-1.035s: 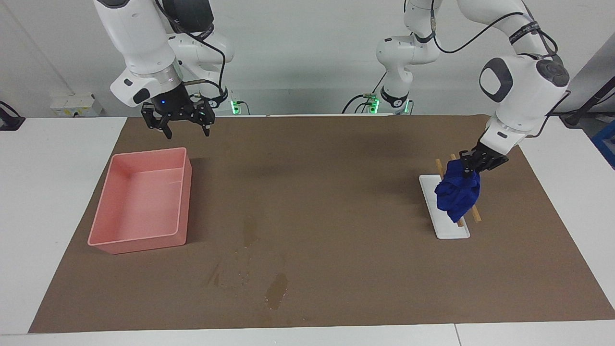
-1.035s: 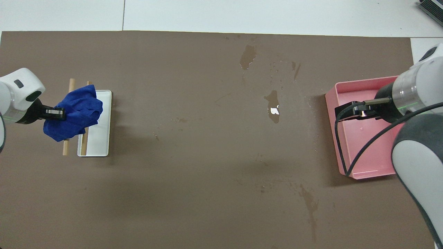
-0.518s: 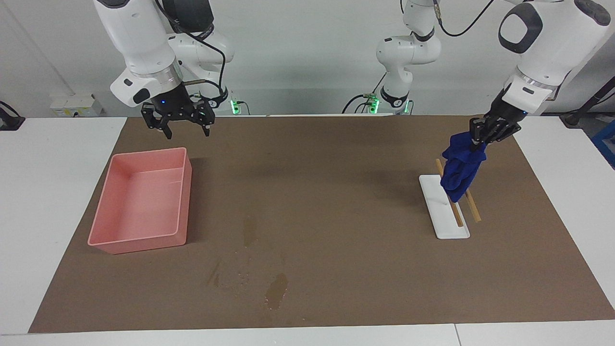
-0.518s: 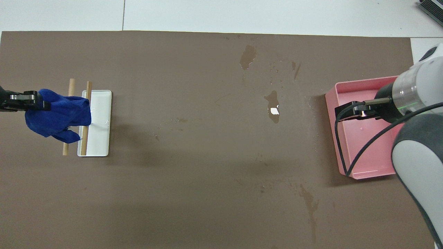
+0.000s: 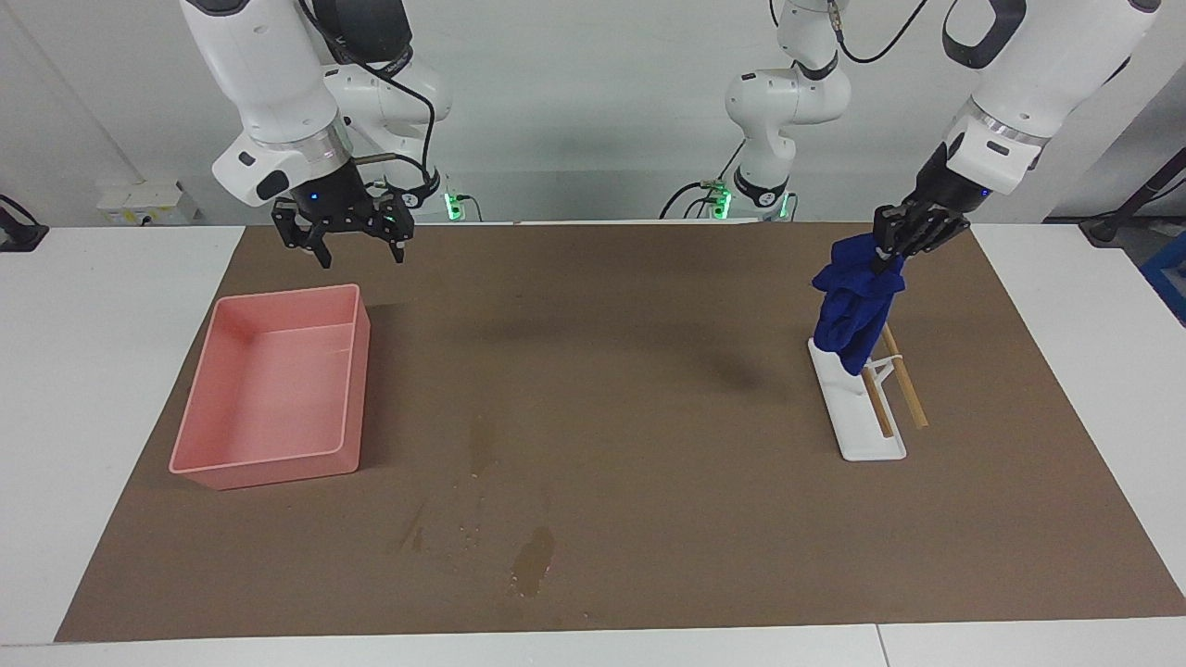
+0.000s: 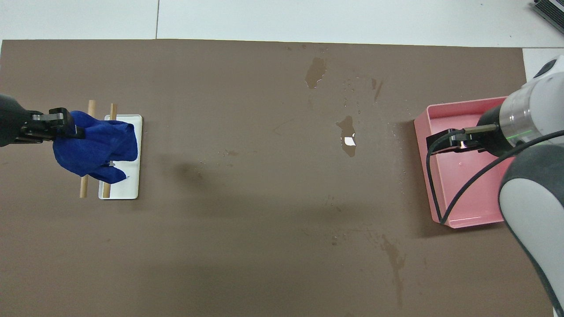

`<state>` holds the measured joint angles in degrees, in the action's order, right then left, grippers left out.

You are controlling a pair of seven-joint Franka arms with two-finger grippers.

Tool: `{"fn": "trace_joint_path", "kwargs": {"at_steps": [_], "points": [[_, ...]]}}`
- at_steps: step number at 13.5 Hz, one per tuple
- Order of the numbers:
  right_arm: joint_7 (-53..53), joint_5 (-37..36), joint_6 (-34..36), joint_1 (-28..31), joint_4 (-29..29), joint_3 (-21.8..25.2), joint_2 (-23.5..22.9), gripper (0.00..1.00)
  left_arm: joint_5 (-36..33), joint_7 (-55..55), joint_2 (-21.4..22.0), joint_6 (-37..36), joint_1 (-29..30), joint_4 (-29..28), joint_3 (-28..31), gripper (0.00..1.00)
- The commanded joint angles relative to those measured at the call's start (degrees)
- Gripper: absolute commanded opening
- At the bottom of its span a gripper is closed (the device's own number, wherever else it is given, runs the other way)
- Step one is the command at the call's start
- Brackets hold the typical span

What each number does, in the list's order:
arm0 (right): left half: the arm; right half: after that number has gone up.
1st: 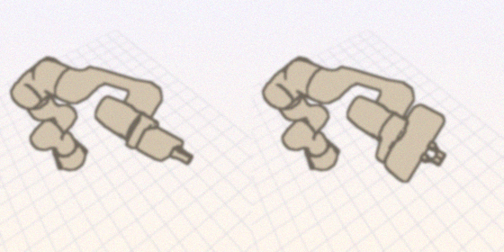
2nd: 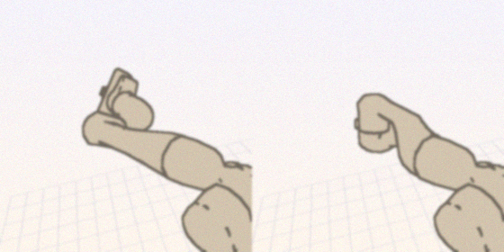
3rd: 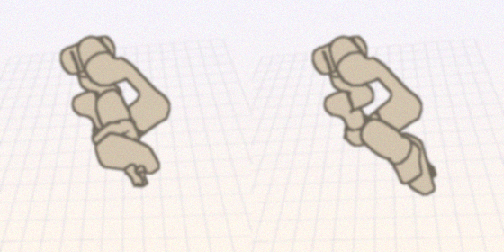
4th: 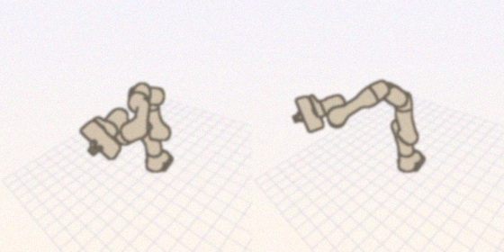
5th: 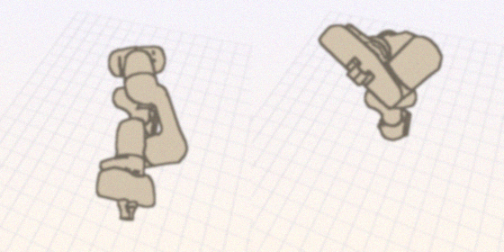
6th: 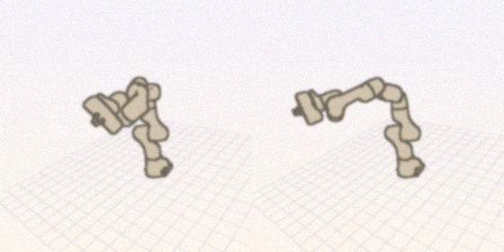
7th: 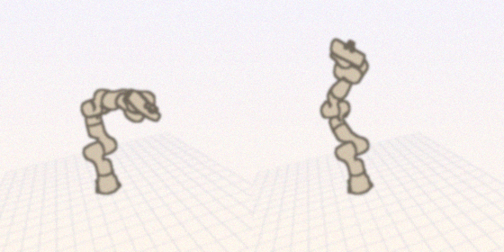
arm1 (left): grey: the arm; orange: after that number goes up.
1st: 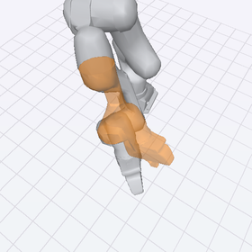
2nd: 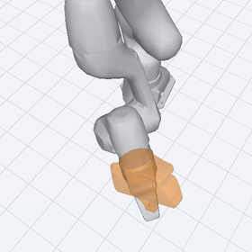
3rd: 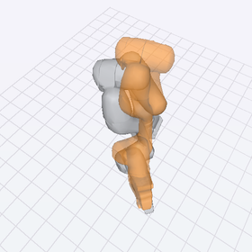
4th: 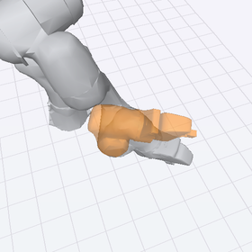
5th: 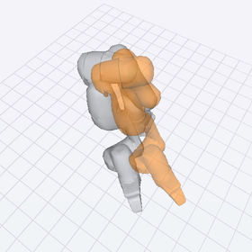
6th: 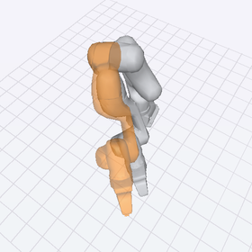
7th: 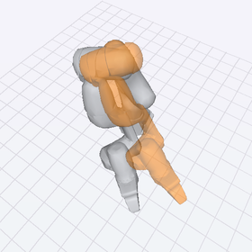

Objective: Wipe water with towel using both arms

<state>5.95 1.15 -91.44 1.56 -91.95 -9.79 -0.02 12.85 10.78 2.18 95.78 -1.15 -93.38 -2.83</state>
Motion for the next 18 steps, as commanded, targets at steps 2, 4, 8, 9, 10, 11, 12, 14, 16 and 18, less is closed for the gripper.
{"fn": "trace_joint_path", "kwargs": {"at_steps": [2,4,8,9,10,11,12,14,16,18], "points": [[-0.8,1.5,-2.9,1.4,-1.3,-0.4,1.1,1.00,1.6,5.3,-0.8,-1.0,-0.2,2.2,-4.5,0.00],[-0.6,1.1,-5.0,-0.1,-1.7,-0.8,1.2,1.00,1.0,9.2,-0.9,1.1,-0.2,2.2,-8.4,0.00],[1.7,2.2,-15.1,-1.6,-3.6,-0.8,0.5,1.00,-0.9,9.2,-1.1,7.2,-5.8,1.5,-12.3,0.00],[8.1,5.8,-15.1,-1.6,-3.7,-0.9,0.1,1.00,-0.9,9.2,-1.1,9.1,-7.5,1.1,-12.4,0.00],[15.6,11.9,-15.6,-1.6,-3.8,-0.9,-0.2,1.00,-0.9,9.3,-1.0,9.9,-9.0,1.0,-12.5,0.00],[23.1,16.7,-16.5,-1.6,-3.8,-0.8,-0.8,1.00,-0.9,9.2,-1.1,10.2,-10.7,1.1,-12.5,0.00],[29.3,20.3,-18.8,-2.0,-4.0,-0.9,-0.9,1.00,-0.9,9.2,-1.1,11.6,-12.1,0.9,-12.5,0.00],[38.9,26.2,-22.6,-3.7,-4.5,-0.8,-1.4,1.00,-0.9,9.2,-1.2,15.1,-14.8,0.5,-12.5,0.00],[48.8,30.1,-26.9,-6.6,-4.8,-0.8,-2.1,1.00,-0.9,9.3,-1.2,15.9,-17.3,0.6,-12.5,0.00],[57.3,31.4,-32.0,-10.9,-5.1,-0.8,-3.4,1.00,-0.9,9.9,-1.3,18.2,-19.2,0.5,-12.5,0.00]]}}
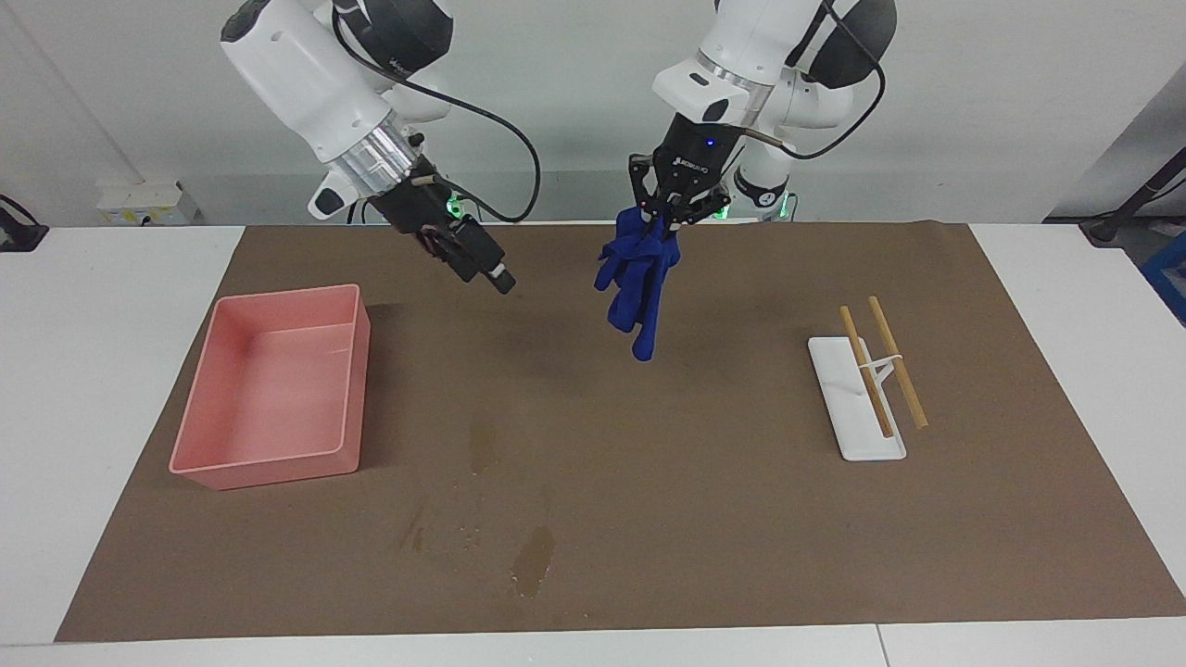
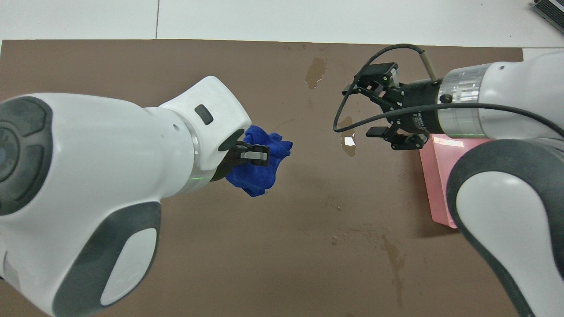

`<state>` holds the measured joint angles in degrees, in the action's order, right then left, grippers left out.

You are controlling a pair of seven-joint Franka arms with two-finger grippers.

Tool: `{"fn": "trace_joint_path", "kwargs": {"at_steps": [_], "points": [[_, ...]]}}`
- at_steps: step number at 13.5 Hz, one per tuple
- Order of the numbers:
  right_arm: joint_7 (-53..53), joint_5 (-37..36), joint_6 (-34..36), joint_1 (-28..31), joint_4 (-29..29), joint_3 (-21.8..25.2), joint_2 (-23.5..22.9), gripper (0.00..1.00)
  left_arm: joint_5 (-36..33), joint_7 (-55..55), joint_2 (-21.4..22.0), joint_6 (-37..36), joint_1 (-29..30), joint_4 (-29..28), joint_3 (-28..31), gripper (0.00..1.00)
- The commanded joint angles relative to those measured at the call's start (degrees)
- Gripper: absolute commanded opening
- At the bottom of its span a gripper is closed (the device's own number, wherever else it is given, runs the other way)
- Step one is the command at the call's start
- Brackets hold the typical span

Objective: Wipe water with towel using both arms

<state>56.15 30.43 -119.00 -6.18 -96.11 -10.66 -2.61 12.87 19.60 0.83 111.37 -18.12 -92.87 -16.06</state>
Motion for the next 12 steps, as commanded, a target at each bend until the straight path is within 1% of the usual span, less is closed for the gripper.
{"fn": "trace_joint_path", "kwargs": {"at_steps": [1,2,4,7,9,10,11,12], "points": [[11.2,2.5,-7.9,-5.1,-2.3,0.0,-0.9,1.00,-0.9,2.6,0.0,4.3,-3.1,-0.2,0.8,0.00],[12.5,3.0,-9.8,-6.4,-4.0,-0.1,-0.7,1.00,-0.9,3.9,-0.1,6.8,-3.8,-0.2,0.8,0.00],[12.9,4.0,-9.8,-7.8,-5.7,-0.1,-0.7,1.00,-0.9,4.0,-0.4,11.2,-4.8,-0.2,0.8,0.00],[13.8,4.5,-8.7,-9.5,-7.0,0.0,-0.3,1.00,-0.9,4.2,-0.5,12.7,-5.8,-0.2,0.7,0.00],[13.6,4.5,-5.8,-9.5,-6.8,0.0,-0.2,0.99,-0.9,4.2,-0.5,13.5,-6.1,-0.3,0.7,0.00],[13.1,4.5,-4.5,-9.4,-6.5,0.0,-0.2,0.71,-0.8,4.2,-0.5,14.0,-6.1,-0.4,0.7,0.00],[12.8,4.5,-3.6,-9.3,-6.5,0.0,-0.2,0.40,-0.8,4.3,-0.5,14.8,-6.1,-0.6,0.7,0.00],[12.6,4.5,-3.0,-9.3,-6.2,0.0,-0.2,0.18,-0.8,4.4,-0.5,15.5,-6.0,-0.7,0.8,0.00]]}}
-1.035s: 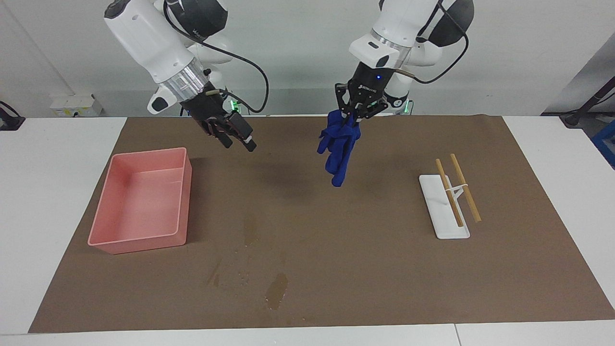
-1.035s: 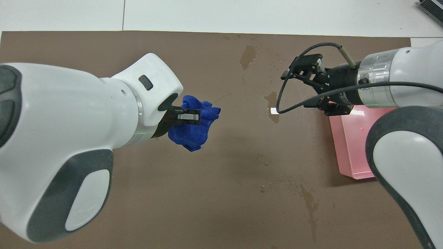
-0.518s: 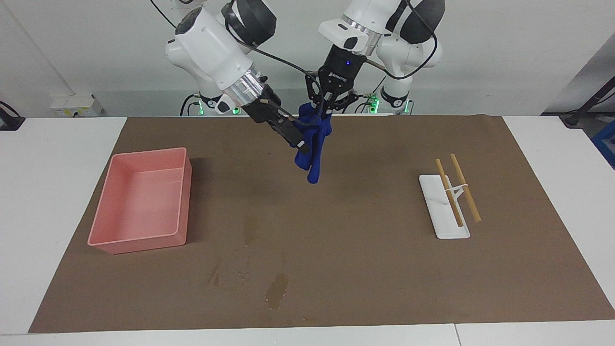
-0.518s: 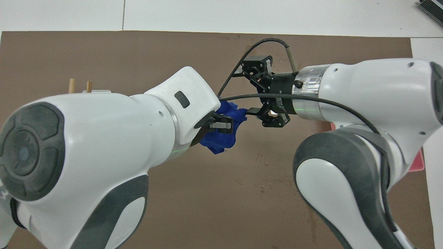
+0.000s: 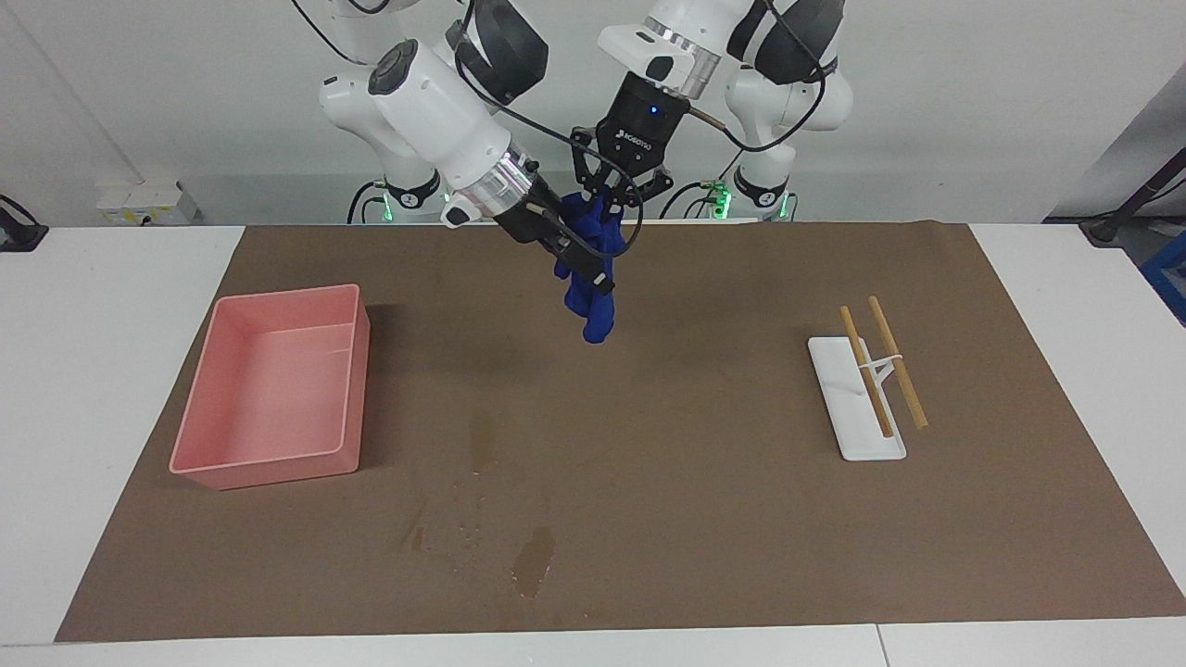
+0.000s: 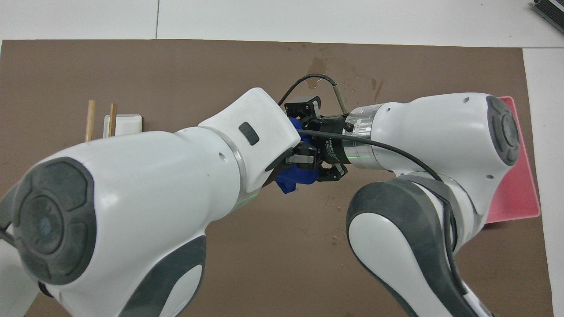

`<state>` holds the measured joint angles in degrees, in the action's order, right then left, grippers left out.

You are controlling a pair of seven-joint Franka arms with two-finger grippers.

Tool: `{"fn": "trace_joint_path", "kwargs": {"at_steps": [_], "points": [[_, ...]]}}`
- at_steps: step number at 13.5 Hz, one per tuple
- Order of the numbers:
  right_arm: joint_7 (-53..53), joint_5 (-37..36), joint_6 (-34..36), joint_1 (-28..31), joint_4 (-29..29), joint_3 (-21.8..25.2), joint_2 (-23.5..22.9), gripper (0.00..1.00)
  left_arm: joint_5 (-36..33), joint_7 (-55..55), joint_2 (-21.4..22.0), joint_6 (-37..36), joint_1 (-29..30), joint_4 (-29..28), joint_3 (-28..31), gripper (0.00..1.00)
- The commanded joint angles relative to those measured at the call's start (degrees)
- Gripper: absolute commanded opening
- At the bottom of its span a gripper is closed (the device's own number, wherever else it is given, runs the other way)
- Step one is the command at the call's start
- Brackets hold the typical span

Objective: Wipe water with towel using both arms

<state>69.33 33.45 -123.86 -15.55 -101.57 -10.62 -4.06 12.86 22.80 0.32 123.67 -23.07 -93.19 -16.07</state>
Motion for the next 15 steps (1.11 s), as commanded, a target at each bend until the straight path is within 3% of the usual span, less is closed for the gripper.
{"fn": "trace_joint_path", "kwargs": {"at_steps": [1,7,8,9,10,13,15], "points": [[-1.4,1.4,2.5,0.1,-0.6,0.0,1.3,0.00,-0.8,1.2,0.0,3.5,-0.9,-0.5,0.7,0.00],[-4.3,1.4,7.4,0.4,-0.1,0.0,1.4,0.00,-0.8,0.5,-0.7,4.4,-0.7,-0.3,0.7,0.00],[-5.7,0.5,8.4,0.5,-0.1,0.1,1.5,0.00,-0.7,0.6,-0.7,4.5,-0.7,-0.2,0.7,0.30],[-9.0,0.2,10.4,0.6,-0.1,0.3,1.7,0.00,-0.6,0.8,-0.7,4.4,-0.7,-0.4,0.7,0.74],[-12.8,-0.6,12.5,1.0,-0.1,0.5,1.9,0.00,-0.6,0.4,-0.5,3.3,-0.7,-0.5,0.7,1.00],[-17.8,-2.8,15.6,3.0,-0.2,0.5,2.1,0.00,-0.6,0.4,0.5,-0.6,0.1,-2.3,1.5,1.00],[-28.0,-9.3,17.8,4.7,-0.8,0.3,2.7,0.00,-0.8,0.3,0.8,-5.2,3.8,-2.2,1.4,1.00]]}}
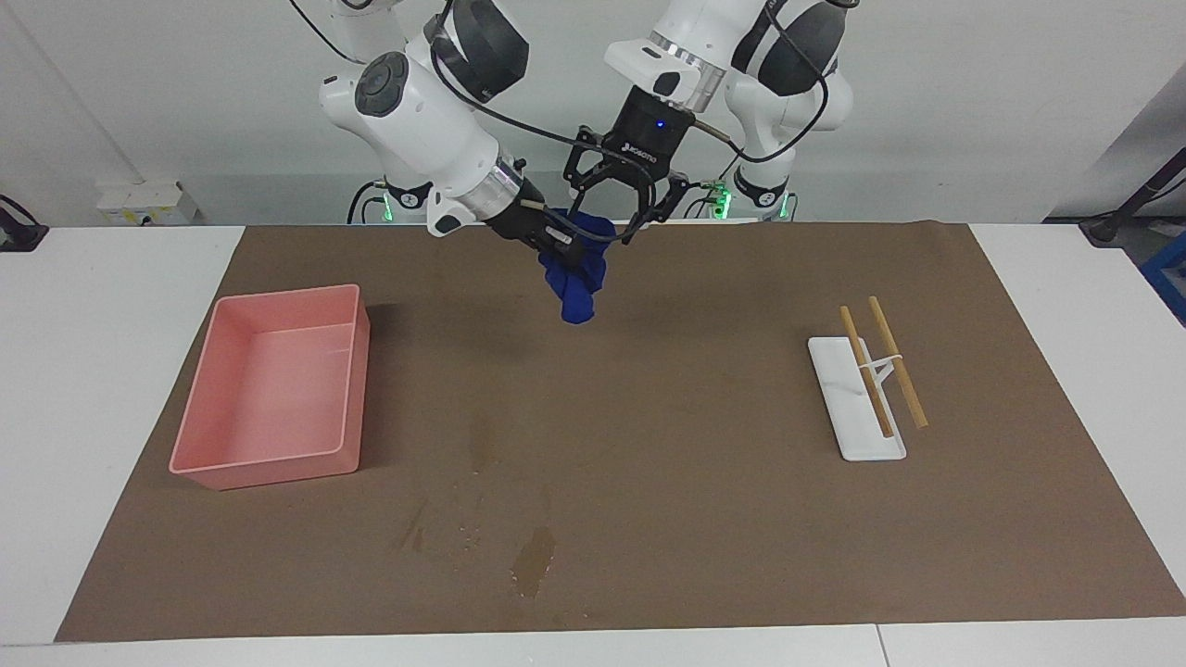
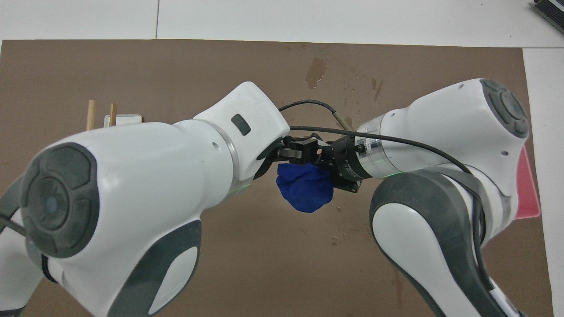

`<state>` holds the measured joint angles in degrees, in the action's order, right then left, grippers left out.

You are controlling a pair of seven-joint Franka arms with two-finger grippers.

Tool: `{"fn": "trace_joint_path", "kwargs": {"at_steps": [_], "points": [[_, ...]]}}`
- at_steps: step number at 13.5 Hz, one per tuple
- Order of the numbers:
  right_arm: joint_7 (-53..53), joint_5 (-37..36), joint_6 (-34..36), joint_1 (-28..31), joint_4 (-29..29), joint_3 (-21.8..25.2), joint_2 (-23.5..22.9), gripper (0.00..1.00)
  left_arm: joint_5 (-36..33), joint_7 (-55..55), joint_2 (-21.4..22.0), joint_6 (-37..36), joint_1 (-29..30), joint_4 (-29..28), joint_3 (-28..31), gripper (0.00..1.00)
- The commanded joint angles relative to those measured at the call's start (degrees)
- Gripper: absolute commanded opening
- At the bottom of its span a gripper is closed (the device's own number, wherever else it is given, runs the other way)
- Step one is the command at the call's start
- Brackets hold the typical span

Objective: Wipe water with towel using both arms

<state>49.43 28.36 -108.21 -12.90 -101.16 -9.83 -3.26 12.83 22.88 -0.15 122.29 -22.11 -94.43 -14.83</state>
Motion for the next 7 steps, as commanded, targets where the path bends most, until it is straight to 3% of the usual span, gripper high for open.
{"fn": "trace_joint_path", "kwargs": {"at_steps": [1,4,7], "points": [[-14.3,-6.8,3.9,3.3,-1.3,-0.4,1.9,0.00,-0.8,0.4,1.6,-6.3,3.6,-1.1,0.2,1.00],[-34.3,-11.9,3.3,9.0,-2.7,-0.5,1.7,0.00,-3.6,-0.1,3.6,-17.1,6.0,-2.3,0.2,1.00],[-37.5,-19.7,-4.9,7.4,-3.7,-0.6,-1.6,0.00,-6.9,-0.3,7.4,-17.7,6.1,-9.9,0.2,1.00]]}}
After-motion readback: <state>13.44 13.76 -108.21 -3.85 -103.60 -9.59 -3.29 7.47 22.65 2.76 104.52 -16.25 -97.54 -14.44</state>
